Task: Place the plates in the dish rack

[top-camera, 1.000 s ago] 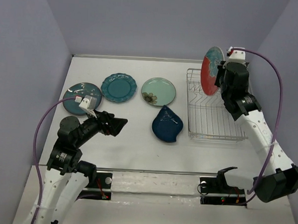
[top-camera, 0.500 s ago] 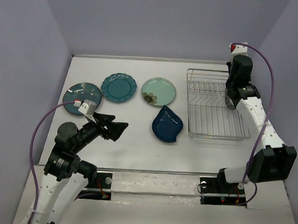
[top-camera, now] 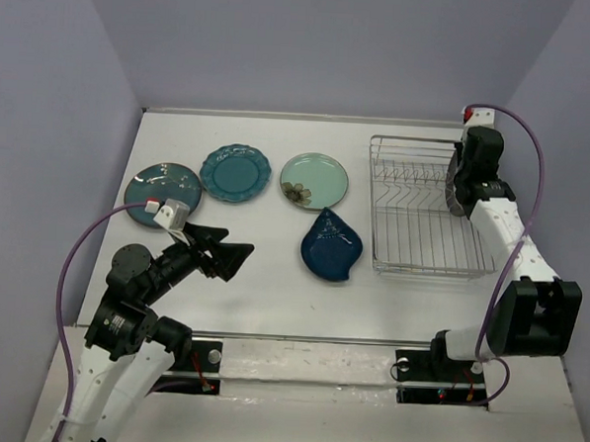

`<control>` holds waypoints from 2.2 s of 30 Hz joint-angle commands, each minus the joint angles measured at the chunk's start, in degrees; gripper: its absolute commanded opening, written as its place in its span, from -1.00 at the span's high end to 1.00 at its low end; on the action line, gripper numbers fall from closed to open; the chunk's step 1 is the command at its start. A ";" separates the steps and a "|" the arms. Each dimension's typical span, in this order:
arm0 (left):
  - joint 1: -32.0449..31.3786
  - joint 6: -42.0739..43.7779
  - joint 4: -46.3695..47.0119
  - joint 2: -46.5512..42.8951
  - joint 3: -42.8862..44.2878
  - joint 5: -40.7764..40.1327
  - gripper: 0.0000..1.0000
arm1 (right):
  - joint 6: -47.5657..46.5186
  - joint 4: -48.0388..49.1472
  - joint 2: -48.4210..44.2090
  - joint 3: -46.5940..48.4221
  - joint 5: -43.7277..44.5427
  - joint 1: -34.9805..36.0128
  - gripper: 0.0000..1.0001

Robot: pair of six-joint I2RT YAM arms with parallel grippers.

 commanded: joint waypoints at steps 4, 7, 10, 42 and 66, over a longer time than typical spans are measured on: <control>-0.35 0.06 2.51 -0.11 -0.41 0.00 -0.98 | 3.56 11.48 -3.30 1.53 -1.46 -0.68 0.86; -0.35 0.06 2.51 0.24 -0.50 0.00 -0.98 | 3.83 11.48 -4.35 2.76 -0.85 -0.68 0.86; -0.26 -0.02 2.60 0.42 -0.50 0.00 -0.98 | 4.53 11.48 -6.54 4.78 -1.28 -0.68 0.86; 0.88 -0.29 2.78 3.31 -0.68 -0.35 -0.98 | 14.36 13.59 2.85 -5.49 -6.56 -0.68 0.83; -17.56 -13.47 19.64 35.46 -7.45 -29.00 -0.98 | 36.08 -6.89 -12.60 -7.25 -8.66 -0.68 -0.93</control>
